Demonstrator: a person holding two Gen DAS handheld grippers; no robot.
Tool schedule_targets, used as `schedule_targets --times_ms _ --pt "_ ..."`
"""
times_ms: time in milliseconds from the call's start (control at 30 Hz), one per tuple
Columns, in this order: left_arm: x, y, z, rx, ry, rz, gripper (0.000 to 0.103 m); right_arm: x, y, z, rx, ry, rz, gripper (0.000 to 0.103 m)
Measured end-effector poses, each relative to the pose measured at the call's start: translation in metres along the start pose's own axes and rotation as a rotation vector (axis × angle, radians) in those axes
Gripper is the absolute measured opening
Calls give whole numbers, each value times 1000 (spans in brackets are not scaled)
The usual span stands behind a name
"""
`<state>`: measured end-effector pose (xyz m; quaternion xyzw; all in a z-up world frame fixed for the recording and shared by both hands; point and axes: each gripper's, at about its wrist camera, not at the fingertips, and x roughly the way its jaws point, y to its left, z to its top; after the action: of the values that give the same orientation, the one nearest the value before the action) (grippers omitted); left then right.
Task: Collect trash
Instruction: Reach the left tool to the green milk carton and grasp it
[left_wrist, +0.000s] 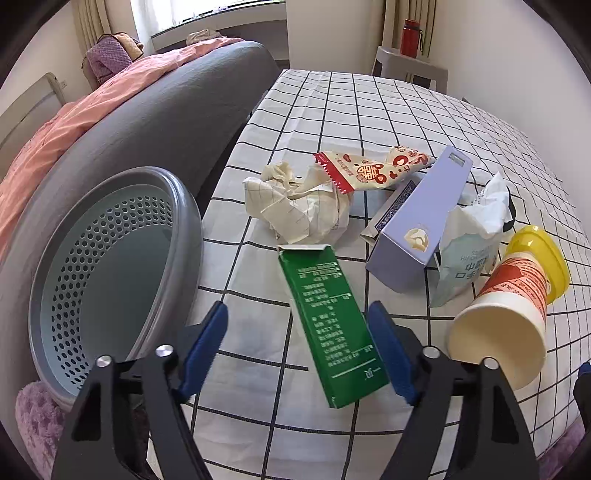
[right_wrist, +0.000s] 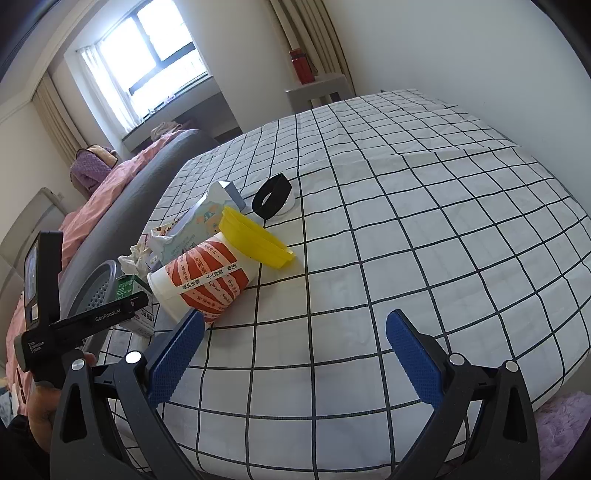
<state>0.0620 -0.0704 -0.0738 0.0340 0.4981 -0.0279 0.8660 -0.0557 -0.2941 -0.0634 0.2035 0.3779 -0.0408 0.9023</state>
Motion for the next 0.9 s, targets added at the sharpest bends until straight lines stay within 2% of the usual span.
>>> schedule_targets --times_ms 33,100,133,167,267,467,667,800,900 --pt "-1 0 -1 0 -3 -11 62 0 1 0 -3 1 -2 97" --pt "-6 -2 -4 21 -19 -14 44 0 2 -1 -8 1 -6 97" --pt "-9 -3 -6 33 -23 -8 38 0 3 -1 -10 -1 -7 97" --pt "-10 -3 -8 38 -24 -8 33 0 3 -1 -11 -2 -9 97" --pt "-17 3 -13 34 -26 -23 29 -1 6 -1 -19 -8 -16 97" --pt "-37 15 -22 40 -62 -29 28 1 18 -5 -57 1 -33 97" --pt "-57 25 -29 59 -137 -14 28 7 41 -9 -80 31 -11 97" --pt "-64 31 -31 68 -181 -2 28 12 63 -7 -74 34 0 97" --pt "-65 35 -32 79 -207 11 28 19 84 -7 -95 34 -29 97"
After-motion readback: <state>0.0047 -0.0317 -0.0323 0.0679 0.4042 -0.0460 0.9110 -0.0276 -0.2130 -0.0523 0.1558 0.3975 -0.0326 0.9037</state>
